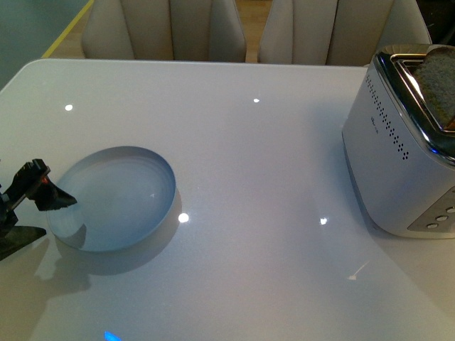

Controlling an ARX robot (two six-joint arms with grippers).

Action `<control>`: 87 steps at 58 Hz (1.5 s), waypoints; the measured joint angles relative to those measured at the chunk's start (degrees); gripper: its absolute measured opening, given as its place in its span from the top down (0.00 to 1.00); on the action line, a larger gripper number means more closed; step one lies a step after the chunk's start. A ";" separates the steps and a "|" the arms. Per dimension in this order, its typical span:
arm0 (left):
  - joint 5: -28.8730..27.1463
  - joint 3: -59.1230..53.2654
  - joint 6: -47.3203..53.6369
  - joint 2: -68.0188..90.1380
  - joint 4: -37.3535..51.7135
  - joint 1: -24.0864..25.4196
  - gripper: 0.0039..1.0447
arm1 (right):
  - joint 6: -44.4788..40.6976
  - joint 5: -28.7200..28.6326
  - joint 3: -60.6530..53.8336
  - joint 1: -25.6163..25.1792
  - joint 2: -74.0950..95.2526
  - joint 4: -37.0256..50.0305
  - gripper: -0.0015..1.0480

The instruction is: Left arm holds plate, right arm toasts bread

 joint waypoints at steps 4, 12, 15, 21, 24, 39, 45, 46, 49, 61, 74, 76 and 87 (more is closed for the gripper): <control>-0.28 -1.22 -0.96 -3.89 1.79 -0.37 0.09 | 0.00 0.00 0.00 0.00 0.00 0.00 0.09; -1.64 -3.13 -2.56 -13.57 3.23 -2.25 0.07 | 0.00 0.00 0.00 0.00 0.00 0.00 0.09; -2.16 -3.98 -3.06 -17.11 3.37 -3.28 0.07 | 0.00 0.00 0.00 0.00 0.00 0.00 0.09; -4.09 -5.62 -4.11 -23.52 3.67 -5.27 0.07 | 0.00 0.00 0.00 0.00 0.00 0.00 0.09; -5.22 -6.51 -4.48 -27.06 3.69 -6.34 0.07 | 0.00 0.00 0.00 0.00 0.00 0.00 0.09; -11.19 -10.58 -6.08 -43.06 0.22 -11.54 0.07 | 0.00 -0.02 0.00 0.00 0.00 0.00 0.09; -13.51 -11.17 -6.86 -48.70 -2.34 -14.88 0.07 | 0.00 0.00 0.00 0.00 0.00 0.00 0.09; -14.01 -11.17 -6.73 -49.57 -2.99 -15.54 0.07 | 0.00 -0.02 0.00 0.00 0.00 0.00 0.09; -16.20 -11.61 -4.81 -50.86 -2.82 -17.40 0.08 | 0.00 0.00 0.00 0.00 0.00 0.00 0.09; -32.92 -26.18 25.31 -62.31 24.06 -20.04 0.54 | 0.00 -0.02 0.00 0.00 0.00 0.00 0.09; -30.01 -34.47 28.63 -70.18 23.41 -17.16 0.95 | 0.00 0.00 0.00 0.00 0.00 0.00 0.09; -29.81 -35.19 28.68 -71.32 23.08 -16.92 0.98 | 0.00 0.00 0.00 0.00 0.00 0.00 0.09; -24.76 -39.67 29.03 -79.23 19.43 -12.81 0.97 | 0.00 -0.02 0.00 0.00 0.00 0.00 0.09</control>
